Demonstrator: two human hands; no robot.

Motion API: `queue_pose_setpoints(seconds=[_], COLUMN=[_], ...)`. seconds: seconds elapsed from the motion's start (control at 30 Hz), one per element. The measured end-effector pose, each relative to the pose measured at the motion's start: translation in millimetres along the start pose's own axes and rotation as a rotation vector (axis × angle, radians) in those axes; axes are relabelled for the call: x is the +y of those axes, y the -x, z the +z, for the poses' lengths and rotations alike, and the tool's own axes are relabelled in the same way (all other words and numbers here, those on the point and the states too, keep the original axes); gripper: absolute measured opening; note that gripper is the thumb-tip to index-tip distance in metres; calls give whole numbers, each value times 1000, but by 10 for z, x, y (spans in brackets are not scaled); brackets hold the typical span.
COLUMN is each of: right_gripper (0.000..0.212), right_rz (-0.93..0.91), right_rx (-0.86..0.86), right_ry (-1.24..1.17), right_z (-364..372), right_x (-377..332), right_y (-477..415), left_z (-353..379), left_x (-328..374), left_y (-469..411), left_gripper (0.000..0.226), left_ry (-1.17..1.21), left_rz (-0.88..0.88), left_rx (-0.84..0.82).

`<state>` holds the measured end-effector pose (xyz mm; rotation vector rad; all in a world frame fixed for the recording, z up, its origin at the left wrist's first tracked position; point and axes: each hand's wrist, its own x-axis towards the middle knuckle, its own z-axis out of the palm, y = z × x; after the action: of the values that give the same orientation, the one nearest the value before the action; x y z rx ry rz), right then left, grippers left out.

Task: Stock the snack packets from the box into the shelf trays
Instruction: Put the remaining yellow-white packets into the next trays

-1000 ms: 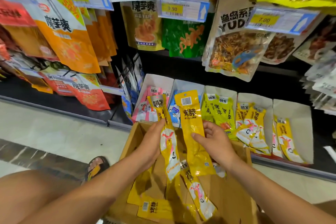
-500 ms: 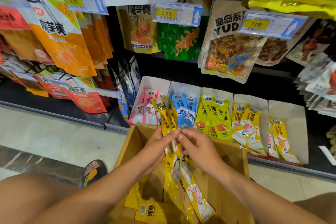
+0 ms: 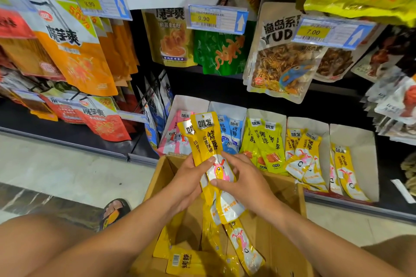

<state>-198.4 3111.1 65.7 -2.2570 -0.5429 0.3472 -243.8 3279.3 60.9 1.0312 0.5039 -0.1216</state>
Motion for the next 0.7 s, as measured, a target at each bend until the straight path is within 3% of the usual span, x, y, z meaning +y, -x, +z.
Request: queue_pose_setpoints(seconds=[0.13, 0.27, 0.47, 0.6, 0.7], right_gripper=[88, 59, 11, 8, 12], right_rz=[43, 194, 402, 504, 567], right_rx=[27, 29, 40, 29, 83], right_ry=[-37, -368, -537, -578, -664], right_z=[-48, -202, -611, -966, -1311], right_x=[-21, -89, 38, 249, 519], right_y=[20, 85, 224, 374, 441], left_z=[75, 221, 582, 989, 1144], left_x=[51, 94, 82, -38, -359], left_y=[-17, 6, 55, -3, -388], left_gripper=[33, 28, 28, 23, 63], left_ry=[-42, -129, -234, -295, -332], left_rz=[12, 66, 95, 50, 29], left_rx=[-16, -19, -57, -99, -85])
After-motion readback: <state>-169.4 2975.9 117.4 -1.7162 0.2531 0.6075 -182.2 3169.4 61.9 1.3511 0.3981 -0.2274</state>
